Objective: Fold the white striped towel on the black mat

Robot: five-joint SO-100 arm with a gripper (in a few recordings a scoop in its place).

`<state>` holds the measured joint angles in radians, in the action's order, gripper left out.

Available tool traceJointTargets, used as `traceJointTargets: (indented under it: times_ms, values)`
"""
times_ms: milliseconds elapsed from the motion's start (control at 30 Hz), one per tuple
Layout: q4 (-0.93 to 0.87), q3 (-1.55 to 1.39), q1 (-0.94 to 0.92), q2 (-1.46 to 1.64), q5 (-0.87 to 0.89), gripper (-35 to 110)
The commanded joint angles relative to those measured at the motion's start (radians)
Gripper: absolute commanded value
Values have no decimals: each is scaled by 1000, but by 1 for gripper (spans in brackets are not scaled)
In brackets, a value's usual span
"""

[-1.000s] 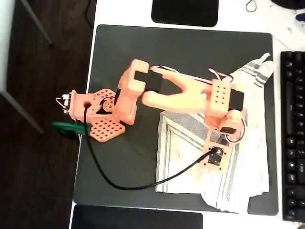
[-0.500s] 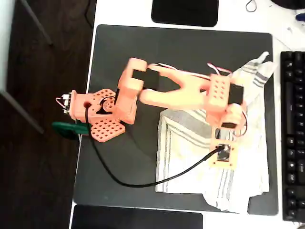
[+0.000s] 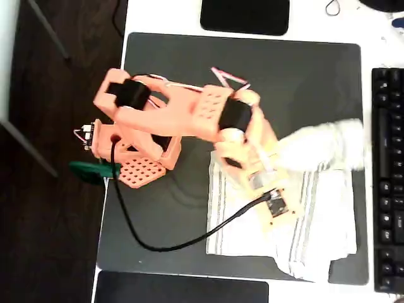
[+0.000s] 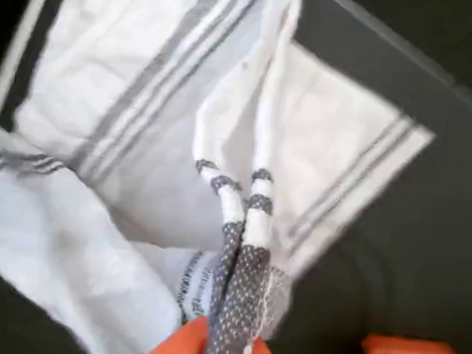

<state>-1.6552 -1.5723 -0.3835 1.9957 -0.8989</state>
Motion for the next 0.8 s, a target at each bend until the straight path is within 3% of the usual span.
traceJointTargets:
  times_ms: [0,400,633,767]
  values:
    - [-2,-25,-137,60,-114,0]
    - [267,-198,-512,-49,-334,0]
    - [581,-476,-647,-43,-580,22]
    - [541,-407,-689,-14,-729,25]
